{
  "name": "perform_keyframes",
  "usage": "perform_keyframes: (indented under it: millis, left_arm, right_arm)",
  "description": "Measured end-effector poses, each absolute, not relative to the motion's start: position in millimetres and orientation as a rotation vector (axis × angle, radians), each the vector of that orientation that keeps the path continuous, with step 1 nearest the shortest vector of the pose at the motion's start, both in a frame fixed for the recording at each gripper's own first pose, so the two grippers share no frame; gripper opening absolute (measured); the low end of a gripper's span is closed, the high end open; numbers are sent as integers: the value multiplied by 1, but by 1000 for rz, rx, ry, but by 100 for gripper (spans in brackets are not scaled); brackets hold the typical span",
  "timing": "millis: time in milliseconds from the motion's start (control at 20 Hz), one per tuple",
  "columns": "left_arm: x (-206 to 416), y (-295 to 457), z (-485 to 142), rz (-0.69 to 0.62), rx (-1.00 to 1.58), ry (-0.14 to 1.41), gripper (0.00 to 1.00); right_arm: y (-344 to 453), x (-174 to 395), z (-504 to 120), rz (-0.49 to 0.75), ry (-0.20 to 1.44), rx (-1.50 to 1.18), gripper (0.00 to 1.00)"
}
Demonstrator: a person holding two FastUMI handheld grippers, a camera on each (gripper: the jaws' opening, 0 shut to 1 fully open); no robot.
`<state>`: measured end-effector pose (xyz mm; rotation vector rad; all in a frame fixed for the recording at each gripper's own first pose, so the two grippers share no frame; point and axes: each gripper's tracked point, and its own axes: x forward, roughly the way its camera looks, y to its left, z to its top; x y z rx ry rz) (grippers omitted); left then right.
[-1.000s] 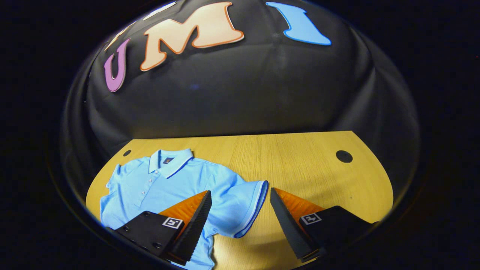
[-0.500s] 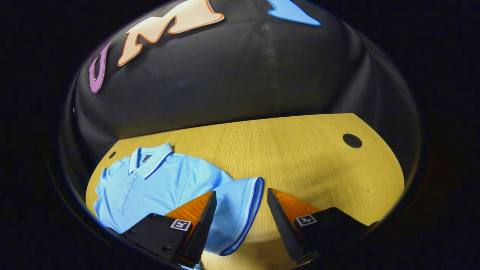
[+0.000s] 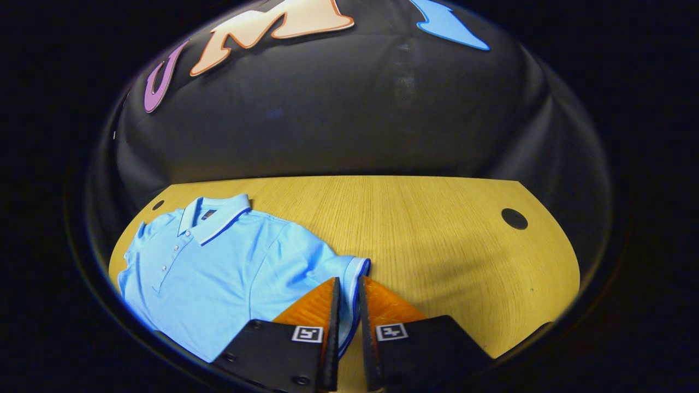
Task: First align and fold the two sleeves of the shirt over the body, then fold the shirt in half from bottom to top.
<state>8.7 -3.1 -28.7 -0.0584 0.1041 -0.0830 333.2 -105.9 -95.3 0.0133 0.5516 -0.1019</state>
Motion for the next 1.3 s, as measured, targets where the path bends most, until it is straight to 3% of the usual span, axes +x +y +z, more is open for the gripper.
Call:
perform_keyframes:
  millis: [50, 100, 400, 800, 1300]
  left_arm:
    - [8, -3, -28, -84, -58, 104, 95]
    - [9, -3, -28, -85, -58, 103, 95]
    - [8, -4, -27, -90, -57, 104, 95]
    - [8, -11, -22, -120, -56, 96, 95]
    - [4, -10, -15, -128, -89, 87, 95]
  right_arm:
    - [-105, 333, -95, -102, 550, 3, 10]
    - [-106, 332, -95, -105, 552, -5, 9]
    - [-99, 333, -72, -118, 505, -10, 8]
    - [-2, 330, -35, 76, 436, 169, 8]
    - [100, 337, -59, 222, 501, 297, 10]
